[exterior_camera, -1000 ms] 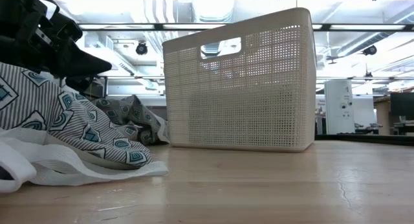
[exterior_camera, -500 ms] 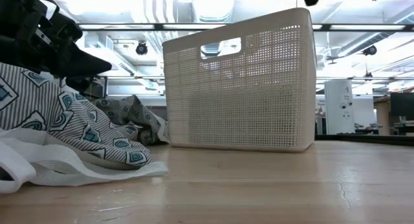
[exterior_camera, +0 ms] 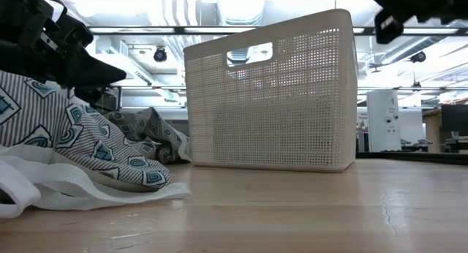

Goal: Pick & place medical supplies in basket/bin
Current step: Return to Home Position

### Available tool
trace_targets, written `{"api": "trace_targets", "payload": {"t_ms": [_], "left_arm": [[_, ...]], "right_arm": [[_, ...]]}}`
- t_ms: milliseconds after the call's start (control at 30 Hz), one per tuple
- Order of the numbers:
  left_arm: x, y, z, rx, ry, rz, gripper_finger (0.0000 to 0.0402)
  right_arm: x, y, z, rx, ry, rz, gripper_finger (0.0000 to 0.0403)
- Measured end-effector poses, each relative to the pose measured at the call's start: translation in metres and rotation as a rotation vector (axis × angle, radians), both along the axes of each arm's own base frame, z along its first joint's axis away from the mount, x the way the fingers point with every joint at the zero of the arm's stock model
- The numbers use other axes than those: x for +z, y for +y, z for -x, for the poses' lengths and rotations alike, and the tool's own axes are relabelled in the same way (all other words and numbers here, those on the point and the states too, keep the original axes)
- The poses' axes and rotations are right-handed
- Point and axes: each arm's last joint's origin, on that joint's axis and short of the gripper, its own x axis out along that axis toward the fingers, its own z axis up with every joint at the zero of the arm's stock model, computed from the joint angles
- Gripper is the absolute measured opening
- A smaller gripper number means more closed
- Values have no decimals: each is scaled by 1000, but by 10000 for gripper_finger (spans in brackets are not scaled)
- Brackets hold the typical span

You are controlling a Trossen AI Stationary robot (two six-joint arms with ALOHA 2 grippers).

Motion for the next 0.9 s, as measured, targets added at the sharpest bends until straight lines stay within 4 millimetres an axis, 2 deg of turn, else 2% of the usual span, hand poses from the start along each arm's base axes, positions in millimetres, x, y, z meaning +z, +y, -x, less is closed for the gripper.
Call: {"api": "trace_targets", "payload": {"t_ms": [133,300,400,900], "left_arm": [[0,0,0,0,0,0,0],[0,0,0,0,0,0,0],[0,0,0,0,-1,0,0],[0,0,0,0,2,1,0]], "right_arm": [[-24,-1,9,-2,-89,1,9],[-56,-3,16,-6,-105,-17,9],[-71,-3,18,-8,-33,-40,9],[-72,-4,20,-34,-26,-39,9]]}}
